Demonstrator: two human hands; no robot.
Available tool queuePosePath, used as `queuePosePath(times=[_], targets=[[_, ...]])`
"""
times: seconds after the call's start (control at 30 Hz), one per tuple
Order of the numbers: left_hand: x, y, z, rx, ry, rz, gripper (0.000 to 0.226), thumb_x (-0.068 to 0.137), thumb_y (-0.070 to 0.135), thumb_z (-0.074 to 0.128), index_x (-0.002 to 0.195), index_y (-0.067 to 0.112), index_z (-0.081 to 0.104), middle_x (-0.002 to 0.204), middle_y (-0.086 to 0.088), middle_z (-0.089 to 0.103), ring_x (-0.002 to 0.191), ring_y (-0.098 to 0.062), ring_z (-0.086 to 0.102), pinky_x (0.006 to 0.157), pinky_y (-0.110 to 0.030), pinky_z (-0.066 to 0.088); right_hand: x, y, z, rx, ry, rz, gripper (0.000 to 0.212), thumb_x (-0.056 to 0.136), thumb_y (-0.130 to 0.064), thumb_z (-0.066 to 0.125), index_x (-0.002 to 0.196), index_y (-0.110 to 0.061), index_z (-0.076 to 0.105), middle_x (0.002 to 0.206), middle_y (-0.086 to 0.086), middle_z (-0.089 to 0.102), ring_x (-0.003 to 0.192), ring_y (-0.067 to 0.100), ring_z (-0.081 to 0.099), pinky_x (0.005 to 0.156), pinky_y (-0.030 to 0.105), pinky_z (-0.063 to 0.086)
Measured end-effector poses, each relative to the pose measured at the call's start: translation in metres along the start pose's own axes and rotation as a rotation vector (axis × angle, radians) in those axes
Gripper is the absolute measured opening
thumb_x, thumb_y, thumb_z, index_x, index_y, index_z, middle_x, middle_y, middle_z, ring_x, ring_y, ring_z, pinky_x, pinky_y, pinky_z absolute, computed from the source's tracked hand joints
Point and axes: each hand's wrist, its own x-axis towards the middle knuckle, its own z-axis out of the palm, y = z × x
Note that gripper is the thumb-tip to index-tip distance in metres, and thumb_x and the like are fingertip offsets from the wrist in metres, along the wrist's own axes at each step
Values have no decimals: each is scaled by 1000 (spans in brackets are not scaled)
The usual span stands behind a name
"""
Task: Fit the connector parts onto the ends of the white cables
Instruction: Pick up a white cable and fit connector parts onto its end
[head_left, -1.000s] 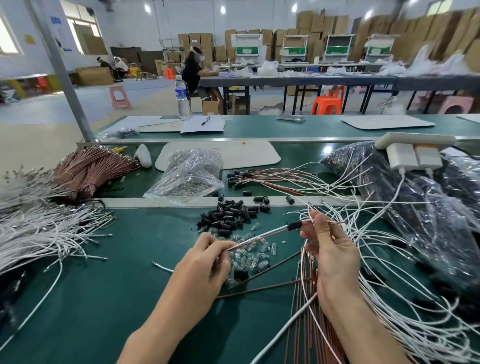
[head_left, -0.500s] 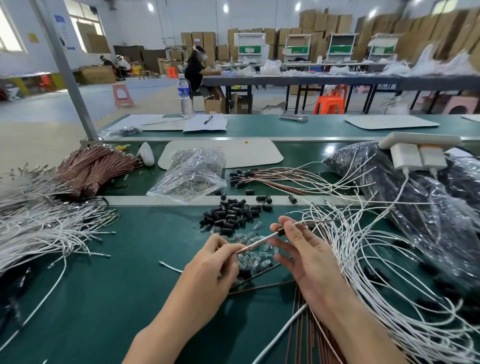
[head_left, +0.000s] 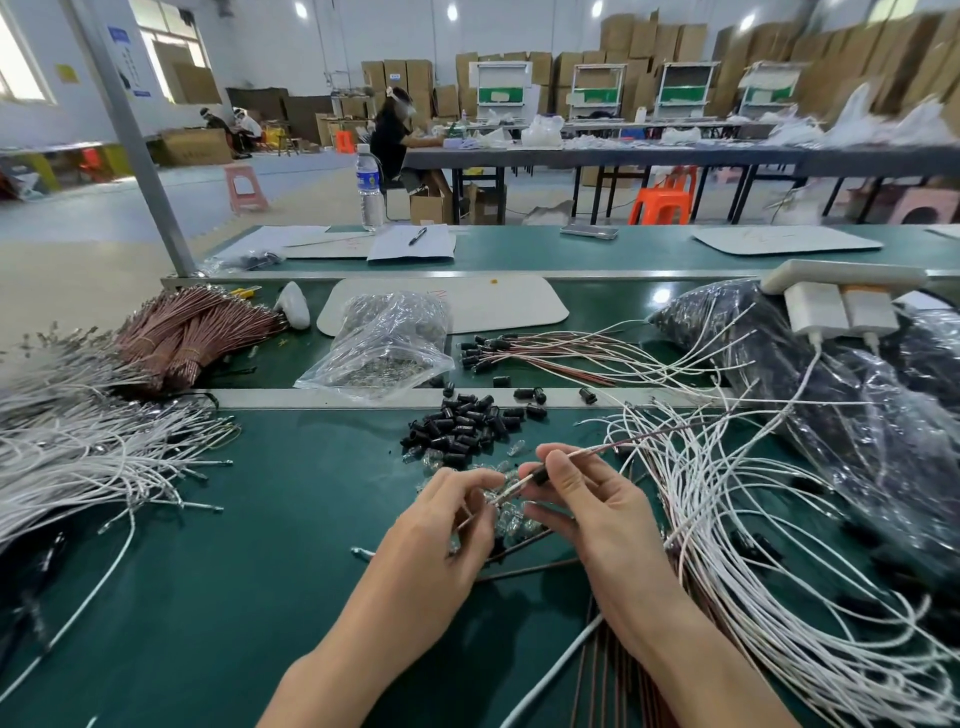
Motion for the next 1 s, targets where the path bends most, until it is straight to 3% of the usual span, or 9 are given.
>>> queuePosePath(times=[0.2, 0.3, 0.43, 0.57, 0.8, 1.0], targets=[[0, -4, 1, -12, -11, -14, 19, 100, 28, 55, 112, 43, 57, 100, 22, 53, 84, -11, 60, 71, -21, 47, 6, -15, -11, 201, 133, -31, 27, 80, -27, 70, 100, -10, 75, 98, 14, 76, 83, 21, 74, 71, 26, 60], [1, -5, 0, -21, 6, -18, 17, 100, 27, 56, 109, 40, 61, 101, 21, 54, 85, -12, 61, 71, -23, 48, 7, -15, -13, 256, 103, 19, 23, 81, -25, 67, 97, -12, 77, 99, 14, 76, 83, 22, 75, 71, 28, 61], [1, -2, 2, -39, -11, -15, 18, 98, 30, 54, 111, 40, 61, 102, 21, 54, 86, -9, 61, 69, -18, 47, -1, -4, -3, 102, -35, 79, 26, 79, -34, 73, 99, -20, 80, 105, 13, 76, 93, 22, 74, 78, 28, 59], [1, 2, 4, -51, -8, -10, 21, 96, 32, 54, 115, 41, 58, 103, 23, 55, 87, -6, 62, 74, -23, 50, -5, 3, 5, -55, -91, 43, 33, 81, -42, 71, 105, -21, 78, 106, 10, 76, 104, 23, 72, 84, 27, 58], [3, 0, -2, -45, -9, -32, 19, 99, 24, 58, 111, 38, 63, 99, 20, 55, 86, -14, 60, 74, -36, 52, 5, -11, -9, 198, 75, 24, 21, 83, -26, 66, 93, -16, 82, 99, 10, 77, 82, 17, 73, 73, 27, 61], [3, 1, -3, -38, 13, -39, 20, 99, 17, 60, 114, 26, 70, 97, 20, 54, 82, -10, 59, 68, -9, 39, 4, -13, -9, 295, 41, 125, 22, 85, -28, 65, 97, -20, 81, 101, 7, 77, 82, 17, 73, 72, 30, 62]])
